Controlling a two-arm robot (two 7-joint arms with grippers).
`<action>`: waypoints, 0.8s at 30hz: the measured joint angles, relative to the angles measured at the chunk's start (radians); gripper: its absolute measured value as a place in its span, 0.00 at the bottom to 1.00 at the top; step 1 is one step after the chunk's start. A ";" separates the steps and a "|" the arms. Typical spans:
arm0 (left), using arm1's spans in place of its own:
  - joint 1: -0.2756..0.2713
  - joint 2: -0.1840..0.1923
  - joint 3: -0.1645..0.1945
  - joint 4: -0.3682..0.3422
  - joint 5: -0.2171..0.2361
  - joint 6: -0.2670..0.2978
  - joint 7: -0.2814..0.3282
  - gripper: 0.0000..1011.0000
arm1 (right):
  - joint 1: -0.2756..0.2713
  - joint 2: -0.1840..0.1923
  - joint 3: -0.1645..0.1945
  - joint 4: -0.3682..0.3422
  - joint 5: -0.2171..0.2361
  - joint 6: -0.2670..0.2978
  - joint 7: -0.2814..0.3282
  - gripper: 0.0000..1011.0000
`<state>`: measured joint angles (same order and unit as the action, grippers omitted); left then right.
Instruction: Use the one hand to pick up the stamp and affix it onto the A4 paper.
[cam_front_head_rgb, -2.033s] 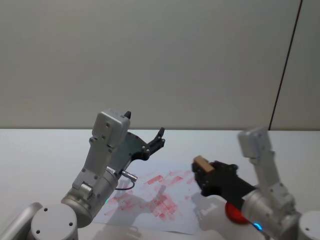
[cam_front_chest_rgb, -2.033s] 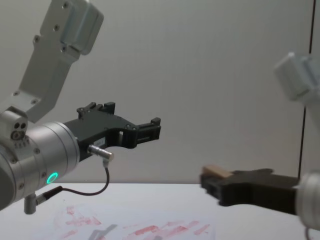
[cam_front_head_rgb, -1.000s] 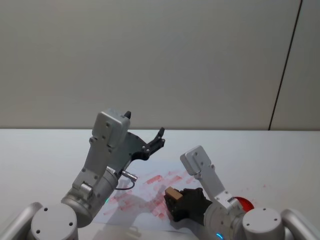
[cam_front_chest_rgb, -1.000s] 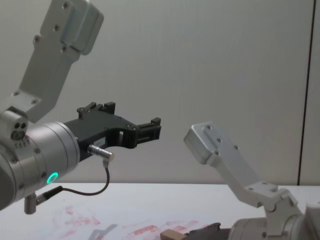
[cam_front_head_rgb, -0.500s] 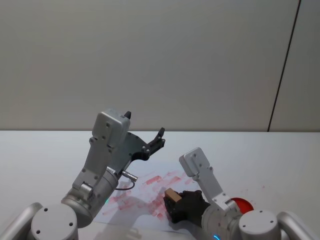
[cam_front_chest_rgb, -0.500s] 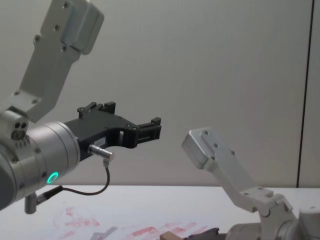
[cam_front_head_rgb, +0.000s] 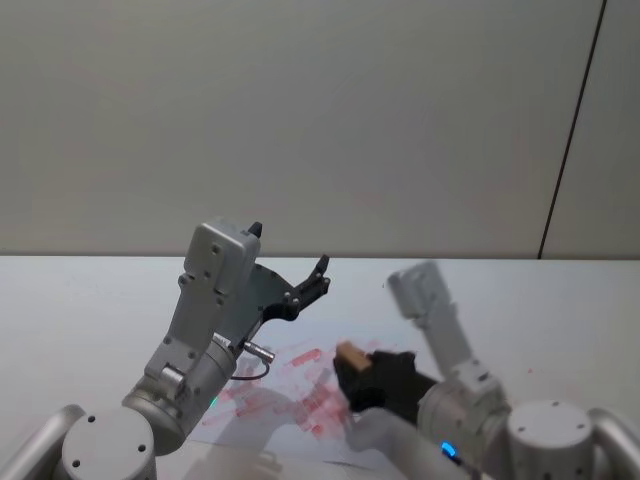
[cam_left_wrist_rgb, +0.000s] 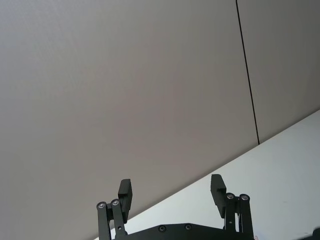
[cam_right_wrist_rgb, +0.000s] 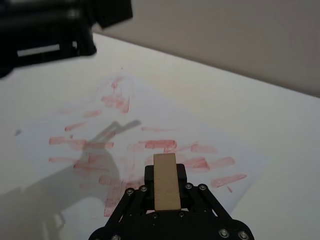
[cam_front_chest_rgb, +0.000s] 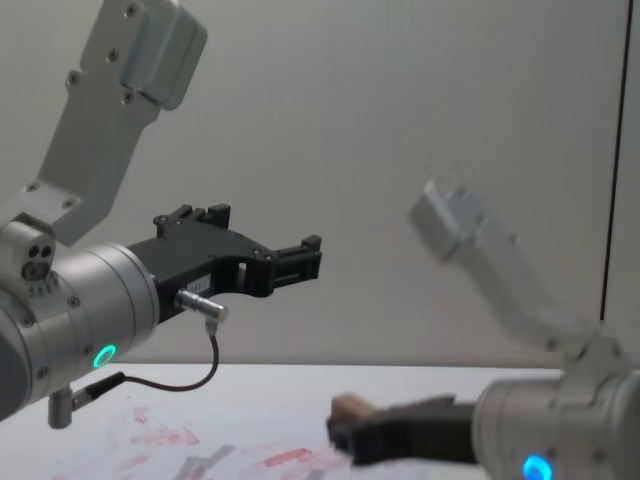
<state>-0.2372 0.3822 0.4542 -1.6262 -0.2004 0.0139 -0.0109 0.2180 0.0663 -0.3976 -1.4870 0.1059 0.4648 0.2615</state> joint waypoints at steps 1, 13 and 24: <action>0.000 0.000 0.000 0.000 0.000 0.000 0.000 0.99 | -0.001 0.002 0.003 -0.008 0.009 0.001 -0.002 0.22; 0.000 0.000 0.000 0.000 0.000 0.000 0.000 0.99 | -0.053 0.089 0.083 -0.159 0.119 0.022 -0.033 0.22; 0.000 0.000 0.000 0.000 0.000 0.000 0.000 0.99 | -0.115 0.178 0.129 -0.211 0.134 0.039 -0.028 0.22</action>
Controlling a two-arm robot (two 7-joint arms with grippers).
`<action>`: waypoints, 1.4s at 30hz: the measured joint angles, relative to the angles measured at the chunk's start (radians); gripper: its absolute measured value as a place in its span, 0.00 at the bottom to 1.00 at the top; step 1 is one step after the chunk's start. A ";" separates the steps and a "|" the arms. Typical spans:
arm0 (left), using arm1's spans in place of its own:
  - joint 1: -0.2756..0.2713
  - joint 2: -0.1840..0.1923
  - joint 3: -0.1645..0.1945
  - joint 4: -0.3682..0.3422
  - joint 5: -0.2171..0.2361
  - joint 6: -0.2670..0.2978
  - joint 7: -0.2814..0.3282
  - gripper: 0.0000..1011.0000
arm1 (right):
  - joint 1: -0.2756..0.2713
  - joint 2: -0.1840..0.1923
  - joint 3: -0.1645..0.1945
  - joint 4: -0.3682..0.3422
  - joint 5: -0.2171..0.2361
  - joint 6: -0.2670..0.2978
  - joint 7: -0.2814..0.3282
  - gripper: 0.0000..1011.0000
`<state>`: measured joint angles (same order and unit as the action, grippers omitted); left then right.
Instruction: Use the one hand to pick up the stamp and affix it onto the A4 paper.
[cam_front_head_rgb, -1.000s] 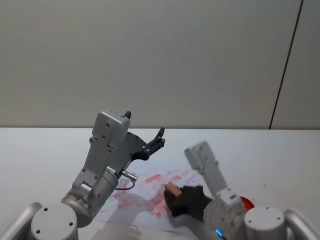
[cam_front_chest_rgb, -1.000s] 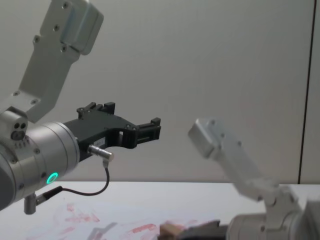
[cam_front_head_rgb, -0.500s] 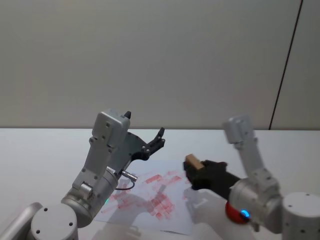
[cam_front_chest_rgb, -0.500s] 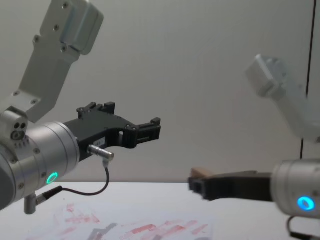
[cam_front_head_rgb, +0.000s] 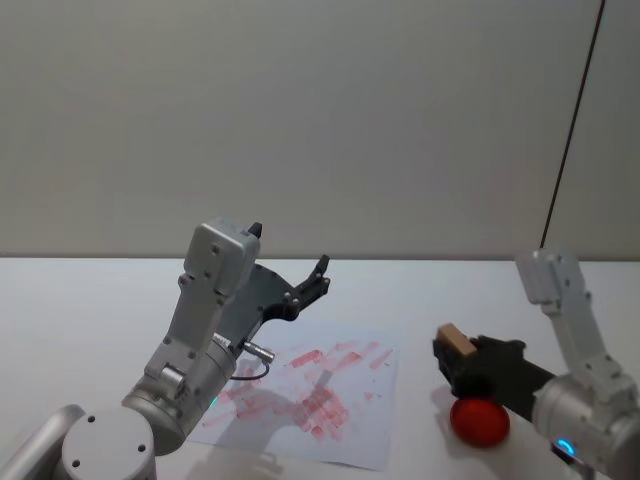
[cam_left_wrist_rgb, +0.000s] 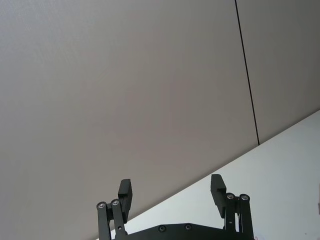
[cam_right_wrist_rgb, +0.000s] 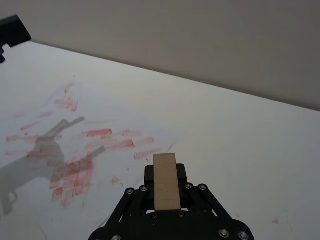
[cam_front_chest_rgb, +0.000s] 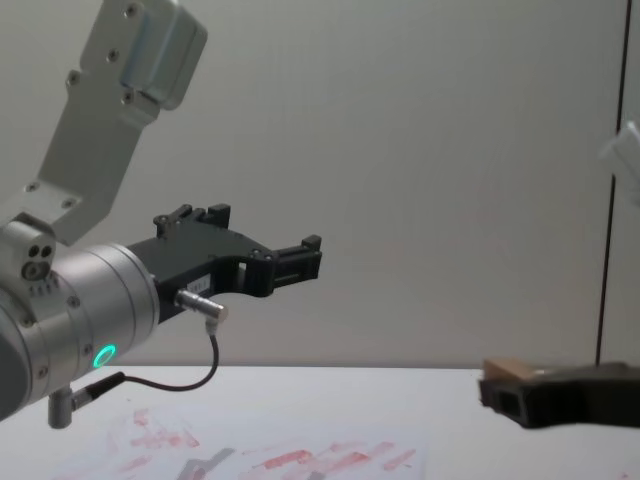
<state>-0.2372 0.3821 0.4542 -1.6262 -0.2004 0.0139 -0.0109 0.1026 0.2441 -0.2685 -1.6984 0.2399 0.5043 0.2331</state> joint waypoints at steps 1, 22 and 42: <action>0.000 0.000 0.000 0.000 0.000 0.000 0.000 0.99 | -0.009 0.011 0.004 -0.005 0.000 0.003 0.004 0.22; 0.000 0.000 0.000 0.000 0.000 0.000 0.000 0.99 | -0.068 0.090 0.027 -0.002 -0.033 0.017 0.041 0.22; 0.000 0.000 0.000 0.000 0.000 0.000 0.000 0.99 | -0.070 0.093 0.016 0.025 -0.067 0.015 0.061 0.47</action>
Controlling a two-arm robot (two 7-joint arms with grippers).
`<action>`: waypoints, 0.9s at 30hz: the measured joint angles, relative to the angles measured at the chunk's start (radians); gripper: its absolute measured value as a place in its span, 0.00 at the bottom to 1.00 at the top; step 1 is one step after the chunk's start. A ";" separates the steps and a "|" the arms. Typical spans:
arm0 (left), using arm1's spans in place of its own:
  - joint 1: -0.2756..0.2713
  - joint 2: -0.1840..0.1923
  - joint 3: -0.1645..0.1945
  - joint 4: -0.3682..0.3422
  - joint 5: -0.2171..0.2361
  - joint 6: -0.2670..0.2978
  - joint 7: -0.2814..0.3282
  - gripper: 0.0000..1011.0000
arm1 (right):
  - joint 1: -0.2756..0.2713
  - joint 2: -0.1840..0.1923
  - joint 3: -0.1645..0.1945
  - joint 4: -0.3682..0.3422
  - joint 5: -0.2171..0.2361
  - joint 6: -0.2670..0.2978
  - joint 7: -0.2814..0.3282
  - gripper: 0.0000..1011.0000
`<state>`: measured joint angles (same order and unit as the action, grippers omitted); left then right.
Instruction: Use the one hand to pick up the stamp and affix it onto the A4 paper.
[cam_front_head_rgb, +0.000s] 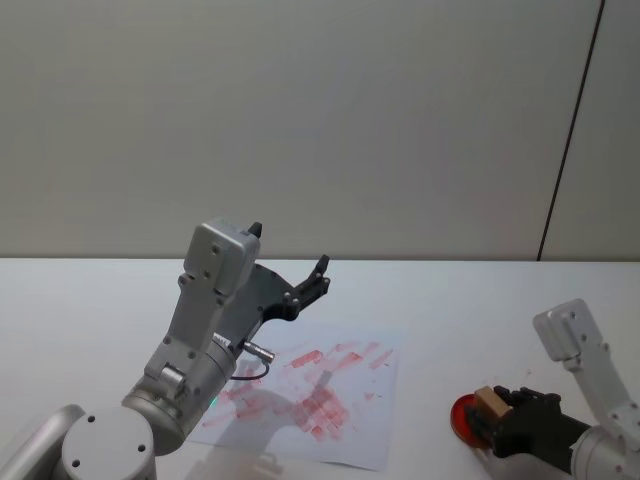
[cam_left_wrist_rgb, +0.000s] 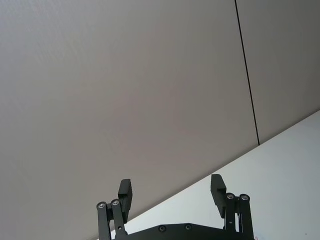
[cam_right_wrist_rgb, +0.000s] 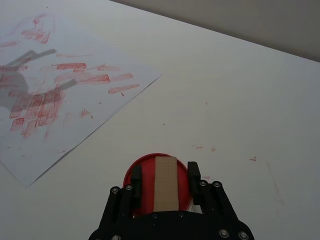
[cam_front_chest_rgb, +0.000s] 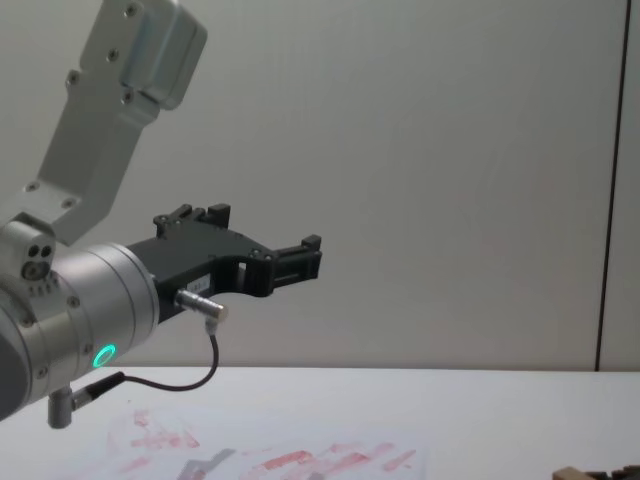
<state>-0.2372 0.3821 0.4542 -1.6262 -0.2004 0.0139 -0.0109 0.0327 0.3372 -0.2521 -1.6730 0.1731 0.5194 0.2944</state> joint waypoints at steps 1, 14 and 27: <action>0.000 0.000 0.000 0.000 0.000 0.000 0.000 0.99 | 0.000 0.000 -0.001 0.001 -0.001 0.000 0.001 0.52; 0.000 0.000 0.000 0.000 0.000 0.000 0.000 0.99 | 0.000 -0.001 -0.003 0.006 -0.007 -0.002 0.004 0.91; 0.000 0.000 0.000 0.000 0.000 0.000 0.000 0.99 | 0.000 -0.001 -0.004 0.007 -0.008 -0.002 0.005 0.99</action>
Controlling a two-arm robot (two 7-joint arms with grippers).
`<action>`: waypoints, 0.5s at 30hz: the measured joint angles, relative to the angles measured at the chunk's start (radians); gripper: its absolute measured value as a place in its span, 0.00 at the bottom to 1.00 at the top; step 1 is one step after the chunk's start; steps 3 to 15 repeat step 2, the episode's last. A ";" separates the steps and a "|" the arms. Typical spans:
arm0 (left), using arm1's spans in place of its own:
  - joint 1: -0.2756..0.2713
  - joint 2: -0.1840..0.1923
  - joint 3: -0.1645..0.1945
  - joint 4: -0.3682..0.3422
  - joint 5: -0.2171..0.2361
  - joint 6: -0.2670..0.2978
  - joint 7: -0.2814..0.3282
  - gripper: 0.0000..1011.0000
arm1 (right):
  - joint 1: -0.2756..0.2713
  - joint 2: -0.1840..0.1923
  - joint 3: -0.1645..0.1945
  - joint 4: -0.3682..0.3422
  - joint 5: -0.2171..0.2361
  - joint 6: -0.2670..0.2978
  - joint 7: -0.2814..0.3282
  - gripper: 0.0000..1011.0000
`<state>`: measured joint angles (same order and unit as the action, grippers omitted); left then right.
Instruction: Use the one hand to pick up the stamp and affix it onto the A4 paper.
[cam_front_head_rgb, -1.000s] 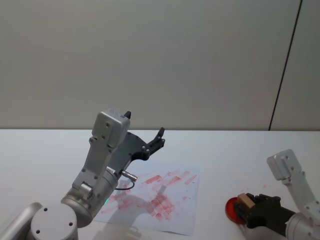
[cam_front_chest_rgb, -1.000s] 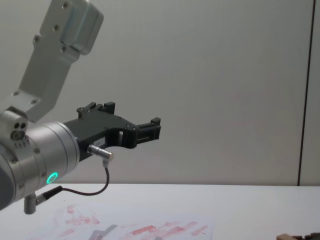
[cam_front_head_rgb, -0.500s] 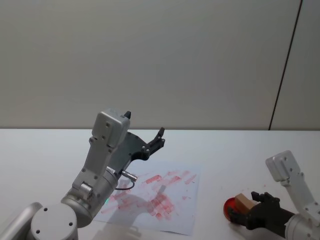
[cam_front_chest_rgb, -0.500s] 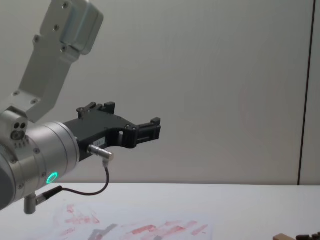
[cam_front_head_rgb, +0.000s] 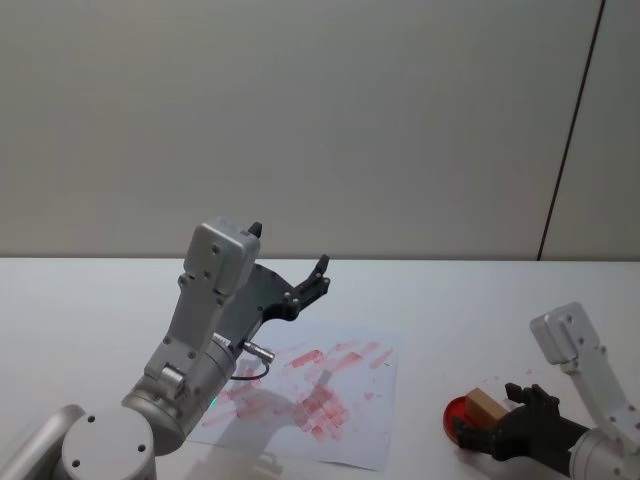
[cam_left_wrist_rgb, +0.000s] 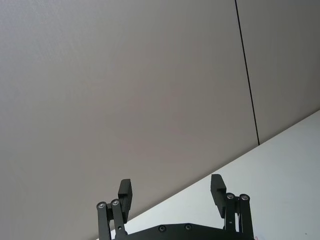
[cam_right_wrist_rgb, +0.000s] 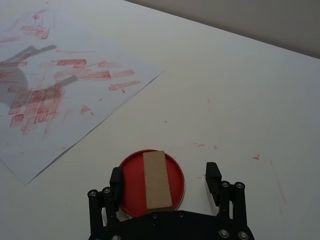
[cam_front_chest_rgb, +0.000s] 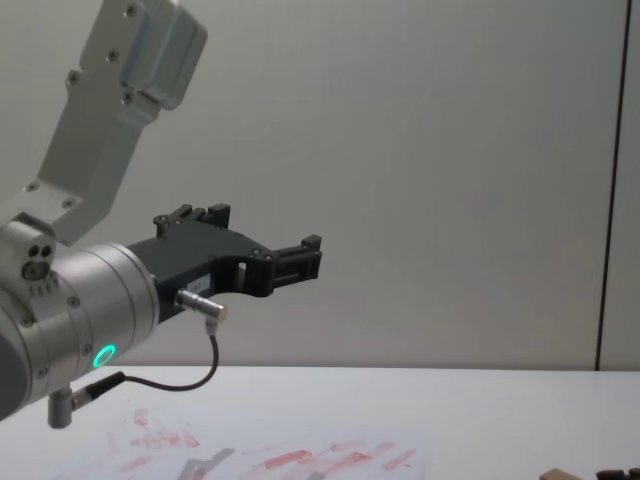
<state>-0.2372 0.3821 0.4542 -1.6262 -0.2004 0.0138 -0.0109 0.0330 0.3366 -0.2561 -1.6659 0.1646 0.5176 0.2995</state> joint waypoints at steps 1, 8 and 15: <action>0.000 0.000 0.000 0.000 0.000 0.000 0.000 0.99 | 0.000 0.000 0.000 0.000 0.000 0.000 0.000 0.99; 0.000 0.000 0.000 0.000 0.000 0.000 0.000 0.99 | 0.000 0.000 0.000 0.000 0.000 0.000 0.000 0.99; 0.000 0.000 0.000 0.000 0.000 0.000 0.000 0.99 | 0.000 0.000 0.000 0.000 0.000 0.000 0.000 0.99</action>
